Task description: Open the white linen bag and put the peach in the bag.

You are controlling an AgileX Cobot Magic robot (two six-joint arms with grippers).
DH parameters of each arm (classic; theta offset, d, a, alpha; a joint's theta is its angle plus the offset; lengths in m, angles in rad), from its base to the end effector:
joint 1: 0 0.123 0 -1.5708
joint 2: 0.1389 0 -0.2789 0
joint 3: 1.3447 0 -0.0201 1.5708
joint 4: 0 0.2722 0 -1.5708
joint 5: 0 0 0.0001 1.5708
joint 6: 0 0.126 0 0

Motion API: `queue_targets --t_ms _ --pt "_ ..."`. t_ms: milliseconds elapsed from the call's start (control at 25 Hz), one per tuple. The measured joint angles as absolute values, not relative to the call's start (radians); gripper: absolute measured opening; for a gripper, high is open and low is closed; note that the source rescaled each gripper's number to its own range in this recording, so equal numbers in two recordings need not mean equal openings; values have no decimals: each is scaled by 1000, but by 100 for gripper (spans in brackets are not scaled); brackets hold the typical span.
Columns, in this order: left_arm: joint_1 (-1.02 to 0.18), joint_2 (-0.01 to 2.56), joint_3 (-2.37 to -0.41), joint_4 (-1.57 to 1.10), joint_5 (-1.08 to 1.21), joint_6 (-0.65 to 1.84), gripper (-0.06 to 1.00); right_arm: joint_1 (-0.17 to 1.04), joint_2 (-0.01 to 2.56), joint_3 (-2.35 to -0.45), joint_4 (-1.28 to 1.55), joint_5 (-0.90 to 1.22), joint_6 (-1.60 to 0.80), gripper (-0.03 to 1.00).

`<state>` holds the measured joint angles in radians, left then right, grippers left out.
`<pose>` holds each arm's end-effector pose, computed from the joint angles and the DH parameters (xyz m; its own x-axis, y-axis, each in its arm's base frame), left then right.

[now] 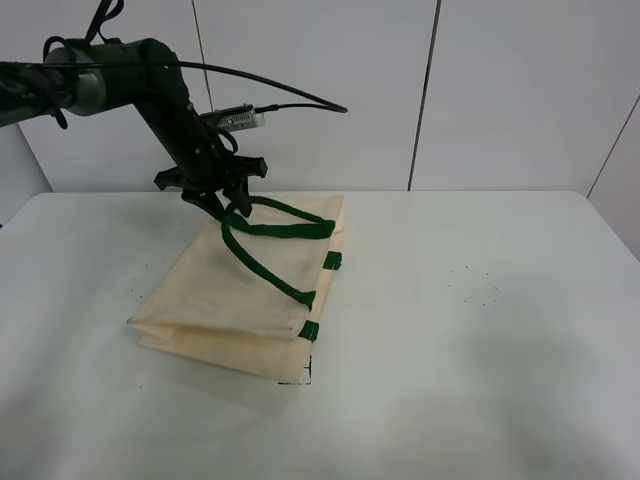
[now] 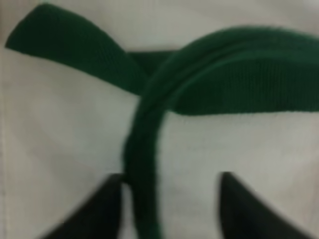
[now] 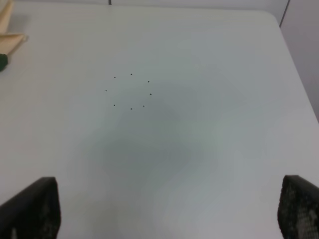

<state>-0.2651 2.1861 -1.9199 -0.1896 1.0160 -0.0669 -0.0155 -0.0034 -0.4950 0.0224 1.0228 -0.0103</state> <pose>0.4858 -0.1528 0.1822 -0.9351 0.0832 -0.3445 0.1628 0.9643 -0.2090 0.0535 0.0016 0.2745 -0.4233 0.0079 -0.9060 -0.0012 1.0000 0.0093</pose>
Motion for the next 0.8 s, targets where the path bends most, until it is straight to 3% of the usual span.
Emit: queue_targets --t_ms 80,200,400,600,800 --pt "-265 2186 -1920 -168 1007 -65 84 -15 -3 -495 22 1023 -10 100" --pt "-265 2186 -1920 -66 1008 -74 96 -15 -3 -495 22 1023 -10 100" --pt "-231 2186 -1920 52 1035 -146 100 -15 -3 -495 22 1023 -10 100" --pt "-92 2186 -1920 58 1083 -150 100 -15 -3 -495 22 1023 -10 100" --pt "-32 2166 -1910 26 1113 -128 100 -15 -3 -495 22 1023 -10 100"
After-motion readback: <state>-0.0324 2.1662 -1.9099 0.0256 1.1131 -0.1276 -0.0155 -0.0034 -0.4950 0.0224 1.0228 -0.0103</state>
